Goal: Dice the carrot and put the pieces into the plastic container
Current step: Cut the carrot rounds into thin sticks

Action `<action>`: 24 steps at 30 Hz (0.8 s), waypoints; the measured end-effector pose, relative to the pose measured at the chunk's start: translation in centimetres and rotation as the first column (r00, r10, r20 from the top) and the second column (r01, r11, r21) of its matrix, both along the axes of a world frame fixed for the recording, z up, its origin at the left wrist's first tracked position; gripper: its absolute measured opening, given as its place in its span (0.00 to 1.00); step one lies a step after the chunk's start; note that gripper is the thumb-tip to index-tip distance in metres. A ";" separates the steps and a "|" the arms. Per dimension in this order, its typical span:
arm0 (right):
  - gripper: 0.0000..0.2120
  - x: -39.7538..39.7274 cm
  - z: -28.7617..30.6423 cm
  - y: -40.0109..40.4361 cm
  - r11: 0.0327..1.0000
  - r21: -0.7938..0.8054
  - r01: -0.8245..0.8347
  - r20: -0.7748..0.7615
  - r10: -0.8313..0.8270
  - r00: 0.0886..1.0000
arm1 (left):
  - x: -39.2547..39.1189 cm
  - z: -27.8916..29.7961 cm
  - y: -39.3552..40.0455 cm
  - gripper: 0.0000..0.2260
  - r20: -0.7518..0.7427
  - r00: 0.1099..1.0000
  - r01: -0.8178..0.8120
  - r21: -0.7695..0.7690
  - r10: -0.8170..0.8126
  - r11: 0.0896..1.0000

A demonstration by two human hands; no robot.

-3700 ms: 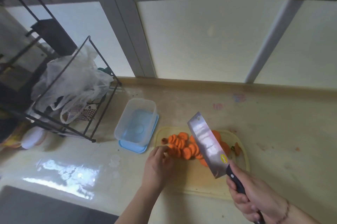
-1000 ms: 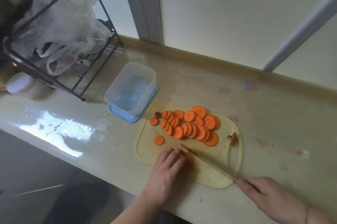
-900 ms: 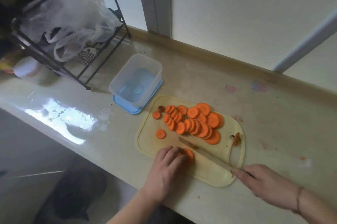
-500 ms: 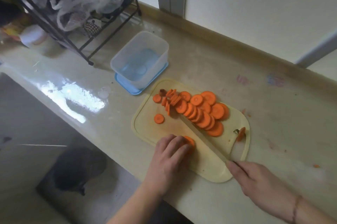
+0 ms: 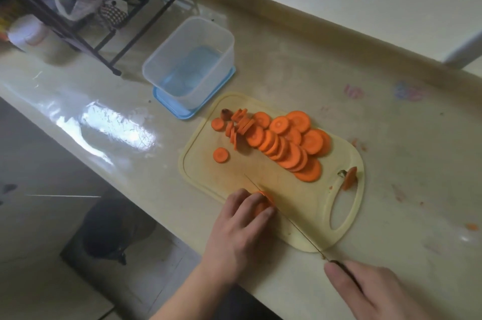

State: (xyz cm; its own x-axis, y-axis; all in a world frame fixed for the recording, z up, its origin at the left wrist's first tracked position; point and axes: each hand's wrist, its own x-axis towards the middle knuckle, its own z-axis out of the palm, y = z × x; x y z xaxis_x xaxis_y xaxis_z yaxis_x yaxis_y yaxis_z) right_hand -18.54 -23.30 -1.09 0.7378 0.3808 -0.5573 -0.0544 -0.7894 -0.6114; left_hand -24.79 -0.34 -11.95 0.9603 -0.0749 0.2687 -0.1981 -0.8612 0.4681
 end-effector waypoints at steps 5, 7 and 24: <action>0.50 0.0 -0.5 -0.9 0.999 -0.026 -0.025 0.005 0.025 1.000 | 0.3 0.3 0.0 0.18 0.000 1.000 0.001 -0.028 -0.001 1.000; 0.53 -0.1 -0.6 -1.1 0.996 -0.077 -0.049 0.023 0.051 0.998 | 0.3 0.4 0.0 0.17 -0.001 1.000 -0.003 -0.025 0.003 1.000; 0.32 1.3 -0.5 1.9 0.995 0.030 -0.090 0.002 0.090 0.996 | 0.4 0.6 -0.2 0.08 0.093 0.995 -0.040 -0.064 0.046 0.997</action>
